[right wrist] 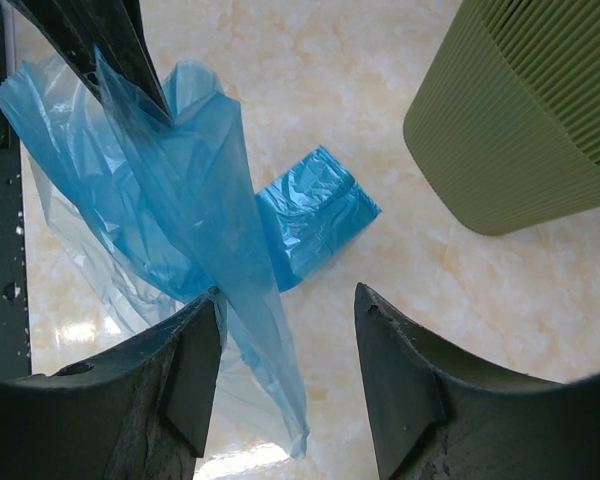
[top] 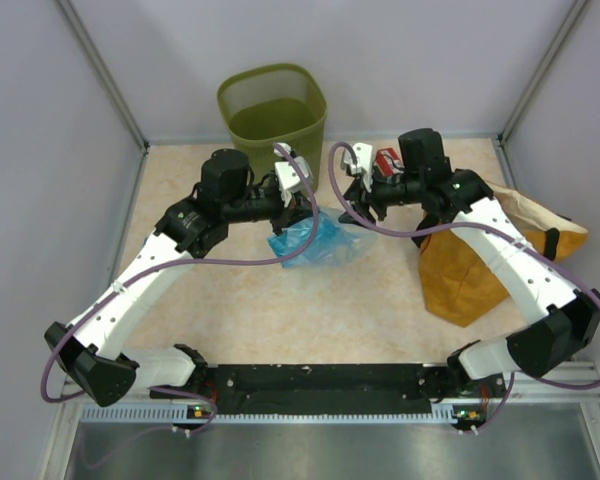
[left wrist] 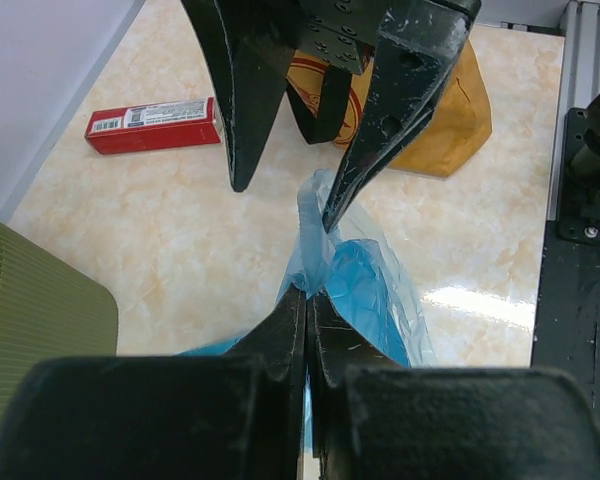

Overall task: Put the trash bags into the trash bin
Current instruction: Unfold the trash bag at the center of the board.

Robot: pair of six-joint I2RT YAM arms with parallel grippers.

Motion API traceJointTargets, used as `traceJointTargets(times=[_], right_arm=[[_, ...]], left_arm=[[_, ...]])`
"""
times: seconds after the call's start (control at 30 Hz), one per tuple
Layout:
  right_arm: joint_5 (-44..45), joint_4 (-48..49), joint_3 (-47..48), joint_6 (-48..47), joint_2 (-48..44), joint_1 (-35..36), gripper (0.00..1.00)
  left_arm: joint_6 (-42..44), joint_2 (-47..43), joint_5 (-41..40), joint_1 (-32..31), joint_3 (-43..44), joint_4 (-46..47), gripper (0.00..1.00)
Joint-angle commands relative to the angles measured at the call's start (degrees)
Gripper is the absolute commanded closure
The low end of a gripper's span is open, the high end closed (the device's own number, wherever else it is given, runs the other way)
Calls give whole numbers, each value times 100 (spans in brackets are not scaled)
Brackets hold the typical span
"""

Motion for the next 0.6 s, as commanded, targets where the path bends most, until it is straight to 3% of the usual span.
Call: traceJointTargets(times=[0.0,0.5,0.57], right_arm=[[-82,199,-68,-32,17,172,46],[76,673,-138,223,193,418,45],[50,709,-138,249,246,454,49]], left_arm=[[-128,-40,210,8,243,187,100],[-304,65,500,0,278,257,100],[-313,74,518,-9,270,266,100]])
